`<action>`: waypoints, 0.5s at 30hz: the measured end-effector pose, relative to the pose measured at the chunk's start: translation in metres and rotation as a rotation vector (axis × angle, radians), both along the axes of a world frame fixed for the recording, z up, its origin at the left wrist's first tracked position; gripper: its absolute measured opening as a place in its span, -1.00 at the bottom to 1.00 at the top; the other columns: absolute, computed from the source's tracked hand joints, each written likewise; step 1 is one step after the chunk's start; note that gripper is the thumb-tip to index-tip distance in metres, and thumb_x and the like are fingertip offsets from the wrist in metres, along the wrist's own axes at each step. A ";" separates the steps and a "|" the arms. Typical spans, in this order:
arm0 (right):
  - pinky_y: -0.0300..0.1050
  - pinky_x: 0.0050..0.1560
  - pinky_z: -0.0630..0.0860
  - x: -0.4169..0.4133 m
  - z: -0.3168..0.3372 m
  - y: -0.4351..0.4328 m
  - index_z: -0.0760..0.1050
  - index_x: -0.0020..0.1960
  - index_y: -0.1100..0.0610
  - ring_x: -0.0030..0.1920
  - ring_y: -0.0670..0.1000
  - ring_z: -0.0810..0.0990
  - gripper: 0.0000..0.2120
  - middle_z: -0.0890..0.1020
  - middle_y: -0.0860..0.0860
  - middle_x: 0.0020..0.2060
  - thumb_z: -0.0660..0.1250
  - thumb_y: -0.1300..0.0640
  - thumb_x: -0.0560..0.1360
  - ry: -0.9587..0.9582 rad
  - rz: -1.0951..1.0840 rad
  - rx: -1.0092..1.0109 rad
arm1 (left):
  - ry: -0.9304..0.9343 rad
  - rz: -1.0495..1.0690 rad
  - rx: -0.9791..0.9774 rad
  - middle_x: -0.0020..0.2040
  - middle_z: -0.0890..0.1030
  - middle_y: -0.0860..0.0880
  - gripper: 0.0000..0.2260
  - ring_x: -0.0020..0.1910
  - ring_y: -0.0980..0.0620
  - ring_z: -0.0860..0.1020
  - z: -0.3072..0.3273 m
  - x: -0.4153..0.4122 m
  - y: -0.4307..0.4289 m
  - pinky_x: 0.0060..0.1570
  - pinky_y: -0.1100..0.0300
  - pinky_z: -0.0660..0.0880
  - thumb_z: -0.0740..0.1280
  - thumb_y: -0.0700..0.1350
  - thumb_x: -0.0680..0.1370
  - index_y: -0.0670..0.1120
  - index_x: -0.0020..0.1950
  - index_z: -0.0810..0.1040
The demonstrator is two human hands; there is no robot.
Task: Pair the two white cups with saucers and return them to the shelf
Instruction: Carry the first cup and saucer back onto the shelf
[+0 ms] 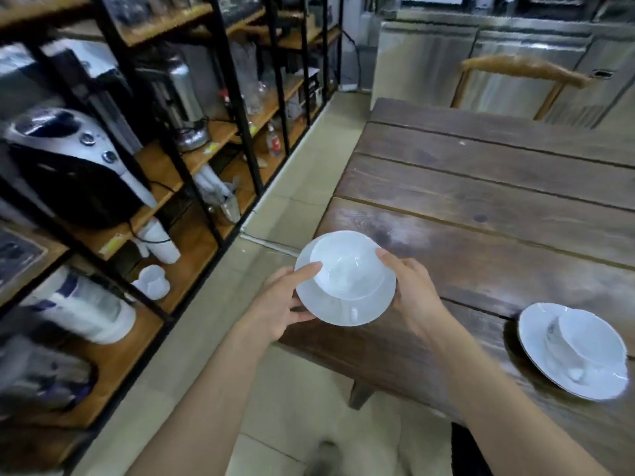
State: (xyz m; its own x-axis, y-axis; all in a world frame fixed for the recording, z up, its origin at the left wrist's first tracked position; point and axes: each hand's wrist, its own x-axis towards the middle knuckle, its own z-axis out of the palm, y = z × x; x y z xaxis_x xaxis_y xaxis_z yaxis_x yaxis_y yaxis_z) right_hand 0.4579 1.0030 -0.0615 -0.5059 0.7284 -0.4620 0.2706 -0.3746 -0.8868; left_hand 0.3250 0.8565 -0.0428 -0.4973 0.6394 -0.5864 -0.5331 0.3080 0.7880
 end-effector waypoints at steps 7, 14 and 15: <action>0.16 0.07 0.58 -0.078 0.036 -0.106 0.47 0.10 0.20 0.06 0.15 0.60 -0.45 0.63 0.10 0.07 0.42 -0.19 0.32 0.110 0.361 -0.004 | 0.089 0.436 -0.012 0.12 0.57 -0.07 -0.59 0.03 -0.13 0.57 0.028 -0.017 -0.137 -0.08 -0.01 0.55 0.42 0.04 0.42 -0.05 0.21 0.47; 0.16 0.07 0.58 -0.149 0.060 -0.258 0.42 0.03 0.15 0.07 0.15 0.56 -0.56 0.56 0.12 0.08 0.38 -0.19 0.39 0.156 0.679 0.037 | 0.179 0.769 0.023 -0.03 0.62 -0.09 -0.72 -0.13 -0.07 0.59 0.047 -0.032 -0.301 -0.27 0.10 0.59 0.35 0.04 0.49 -0.07 0.13 0.55; 0.19 0.10 0.56 -0.160 0.063 -0.280 0.41 -0.01 0.15 0.08 0.15 0.55 -0.55 0.55 0.13 0.08 0.38 -0.21 0.37 0.163 0.713 0.048 | 0.189 0.809 0.028 -0.08 0.62 -0.08 -0.79 -0.18 -0.05 0.58 0.049 -0.036 -0.323 -0.36 0.14 0.58 0.34 0.01 0.51 -0.06 0.07 0.55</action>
State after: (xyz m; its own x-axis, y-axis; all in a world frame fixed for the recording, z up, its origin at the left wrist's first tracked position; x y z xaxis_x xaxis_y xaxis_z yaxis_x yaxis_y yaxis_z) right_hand 0.2982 0.7231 0.0013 -0.9242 0.2140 -0.3165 0.2975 -0.1166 -0.9476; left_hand 0.2893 0.5339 0.0064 -0.8984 0.0553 -0.4357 -0.4391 -0.1348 0.8883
